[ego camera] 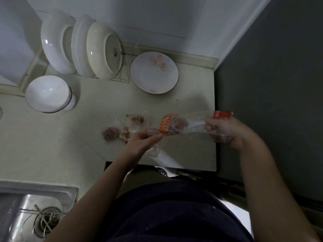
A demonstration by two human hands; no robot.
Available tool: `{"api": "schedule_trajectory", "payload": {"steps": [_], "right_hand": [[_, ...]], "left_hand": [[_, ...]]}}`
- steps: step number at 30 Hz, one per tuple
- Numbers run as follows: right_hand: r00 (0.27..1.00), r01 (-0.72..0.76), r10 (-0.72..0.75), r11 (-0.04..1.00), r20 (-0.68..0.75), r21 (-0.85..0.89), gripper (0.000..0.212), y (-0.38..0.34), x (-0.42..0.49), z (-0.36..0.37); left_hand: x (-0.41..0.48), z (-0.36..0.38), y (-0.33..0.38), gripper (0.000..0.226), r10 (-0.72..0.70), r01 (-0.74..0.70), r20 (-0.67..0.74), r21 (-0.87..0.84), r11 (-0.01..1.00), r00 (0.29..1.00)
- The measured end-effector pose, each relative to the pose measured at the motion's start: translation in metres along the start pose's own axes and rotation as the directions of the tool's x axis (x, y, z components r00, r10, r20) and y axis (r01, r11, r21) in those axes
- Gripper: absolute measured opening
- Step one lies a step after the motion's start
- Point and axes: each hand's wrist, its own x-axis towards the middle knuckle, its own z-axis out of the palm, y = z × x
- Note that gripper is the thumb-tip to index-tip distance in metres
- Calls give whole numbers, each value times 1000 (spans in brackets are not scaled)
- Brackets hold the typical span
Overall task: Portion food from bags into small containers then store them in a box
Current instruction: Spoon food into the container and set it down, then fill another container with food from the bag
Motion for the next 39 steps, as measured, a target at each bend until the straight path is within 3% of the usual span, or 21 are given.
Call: {"api": "schedule_trajectory", "payload": {"steps": [5,11,16,18,23,32,39], "right_hand": [[998,24,-26,999,-52,-23,8,6,-11,-5],[997,69,-73,992,-37,-103,20,8,-26,-4],[966,109,-157,967,-203,-230,37,3,-38,-13],[955,132,-177,973,-240,-191,28,3,-40,-15],[942,199,-206,979,-264,-50,19,5,-43,-16],[946,269,-264,963,-190,3,22,-2,-53,5],[936,323,-339,934,-91,-152,21,-5,-58,34]], "left_hand": [[14,5,-7,51,-34,34,-3,-5,999,999],[22,8,-17,53,-74,73,-13,-34,997,997],[25,6,-17,43,-115,118,-38,114,986,993],[26,8,-17,39,-111,116,-36,168,979,993],[23,5,-25,56,-88,99,-54,267,959,995],[-2,4,-12,40,168,-157,-8,317,935,986],[-17,11,9,47,325,-293,-35,350,890,945]]}}
